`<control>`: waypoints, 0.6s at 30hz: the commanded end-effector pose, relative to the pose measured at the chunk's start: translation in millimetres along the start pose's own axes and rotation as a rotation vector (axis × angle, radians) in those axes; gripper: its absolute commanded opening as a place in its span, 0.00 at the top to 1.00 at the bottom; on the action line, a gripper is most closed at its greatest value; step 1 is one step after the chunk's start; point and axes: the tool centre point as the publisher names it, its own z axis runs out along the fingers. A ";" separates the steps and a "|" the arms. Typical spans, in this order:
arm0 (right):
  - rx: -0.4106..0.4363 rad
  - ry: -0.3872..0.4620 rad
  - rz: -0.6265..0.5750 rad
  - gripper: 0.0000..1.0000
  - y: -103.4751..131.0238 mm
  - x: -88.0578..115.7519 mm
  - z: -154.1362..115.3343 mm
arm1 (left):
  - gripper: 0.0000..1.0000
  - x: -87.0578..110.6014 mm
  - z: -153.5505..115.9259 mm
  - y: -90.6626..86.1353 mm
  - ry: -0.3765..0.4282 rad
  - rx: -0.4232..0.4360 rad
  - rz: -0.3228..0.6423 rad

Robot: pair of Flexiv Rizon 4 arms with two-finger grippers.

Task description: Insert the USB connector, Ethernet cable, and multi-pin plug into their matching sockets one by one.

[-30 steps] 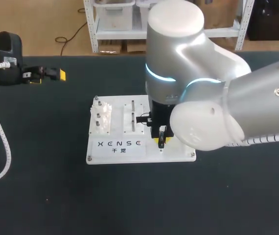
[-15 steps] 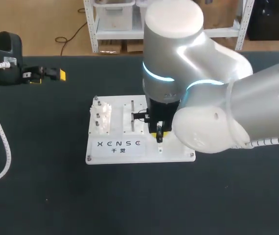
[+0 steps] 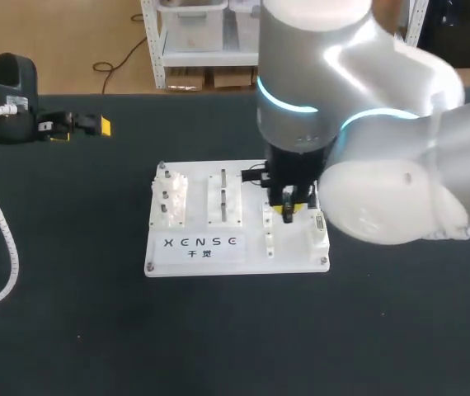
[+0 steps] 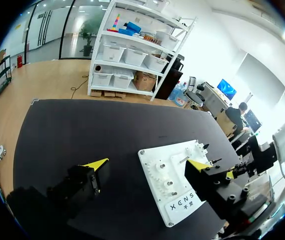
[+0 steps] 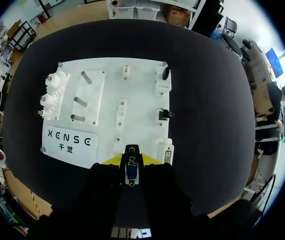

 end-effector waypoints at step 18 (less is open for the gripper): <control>0.038 -0.023 0.033 1.00 -42.6 13.2 7.3 | 0.00 0.0 0.0 0.0 0.000 0.000 0.000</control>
